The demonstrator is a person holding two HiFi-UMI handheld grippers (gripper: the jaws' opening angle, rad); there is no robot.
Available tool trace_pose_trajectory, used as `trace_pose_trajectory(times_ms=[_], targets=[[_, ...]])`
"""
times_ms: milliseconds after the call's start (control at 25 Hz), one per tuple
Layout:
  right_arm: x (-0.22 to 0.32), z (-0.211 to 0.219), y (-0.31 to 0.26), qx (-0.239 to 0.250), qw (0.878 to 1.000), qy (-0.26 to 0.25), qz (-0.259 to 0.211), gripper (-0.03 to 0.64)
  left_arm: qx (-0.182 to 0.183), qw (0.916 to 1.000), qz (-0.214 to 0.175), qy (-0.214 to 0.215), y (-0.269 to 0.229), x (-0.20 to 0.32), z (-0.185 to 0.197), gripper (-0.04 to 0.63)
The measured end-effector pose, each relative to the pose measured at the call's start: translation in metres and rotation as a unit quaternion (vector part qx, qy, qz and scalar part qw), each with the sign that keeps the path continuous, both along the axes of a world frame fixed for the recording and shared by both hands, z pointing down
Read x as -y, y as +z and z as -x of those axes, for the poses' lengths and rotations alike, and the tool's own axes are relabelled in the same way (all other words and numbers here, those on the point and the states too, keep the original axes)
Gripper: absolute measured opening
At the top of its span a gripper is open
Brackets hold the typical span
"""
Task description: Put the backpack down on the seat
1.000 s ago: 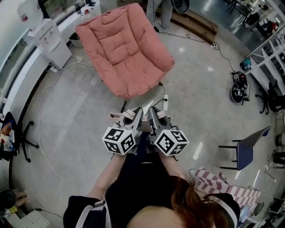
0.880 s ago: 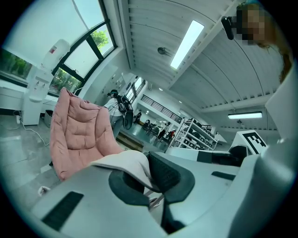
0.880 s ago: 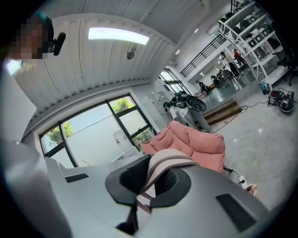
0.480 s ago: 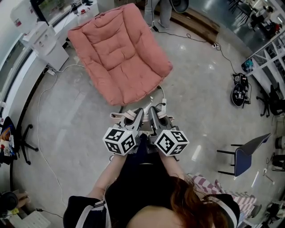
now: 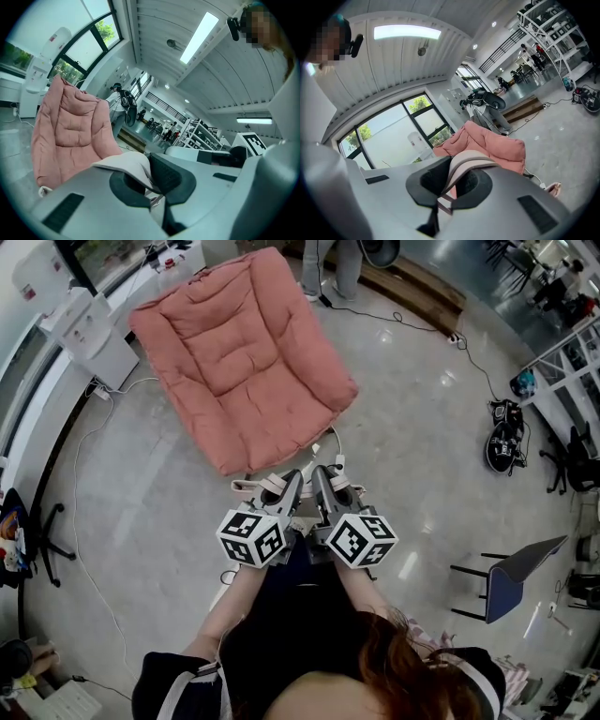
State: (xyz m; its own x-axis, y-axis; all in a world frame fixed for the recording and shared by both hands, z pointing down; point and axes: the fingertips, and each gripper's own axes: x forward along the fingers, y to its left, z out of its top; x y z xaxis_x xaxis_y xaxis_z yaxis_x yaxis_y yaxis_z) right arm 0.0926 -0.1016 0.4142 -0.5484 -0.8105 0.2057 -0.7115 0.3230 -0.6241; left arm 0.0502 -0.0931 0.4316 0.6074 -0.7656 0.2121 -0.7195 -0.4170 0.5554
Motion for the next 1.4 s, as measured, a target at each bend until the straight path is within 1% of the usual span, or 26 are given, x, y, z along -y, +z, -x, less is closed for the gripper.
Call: trace_pose_trajectory(times_ms=[160,440,680,1040,1240,1400], targets=[[0.022,-0.007,0.004,0.001,1.0,-0.008,0.005,0.032,-0.003,1.0,0.006,-0.006,0.005,0.021,-0.008,0.017],[0.056,-0.022,0.009,0.003,1.0,-0.019,0.005,0.032,-0.001,0.9999,0.004,-0.015,0.009,0.055,-0.023,0.018],[0.081,-0.032,0.007,0.006,1.0,-0.029,0.004,0.034,-0.006,0.9996,0.006,-0.026,0.009,0.077,-0.033,0.017],[0.093,-0.036,0.005,0.017,0.999,-0.04,-0.006,0.032,0.002,0.9997,-0.008,-0.025,0.009,0.087,-0.041,0.017],[0.094,-0.028,0.0,0.02,0.999,-0.048,-0.004,0.032,-0.001,0.9996,-0.006,-0.027,0.002,0.087,-0.032,0.018],[0.096,-0.025,0.001,0.021,0.998,-0.067,-0.002,0.034,-0.005,0.9994,-0.007,-0.032,0.001,0.09,-0.031,0.018]])
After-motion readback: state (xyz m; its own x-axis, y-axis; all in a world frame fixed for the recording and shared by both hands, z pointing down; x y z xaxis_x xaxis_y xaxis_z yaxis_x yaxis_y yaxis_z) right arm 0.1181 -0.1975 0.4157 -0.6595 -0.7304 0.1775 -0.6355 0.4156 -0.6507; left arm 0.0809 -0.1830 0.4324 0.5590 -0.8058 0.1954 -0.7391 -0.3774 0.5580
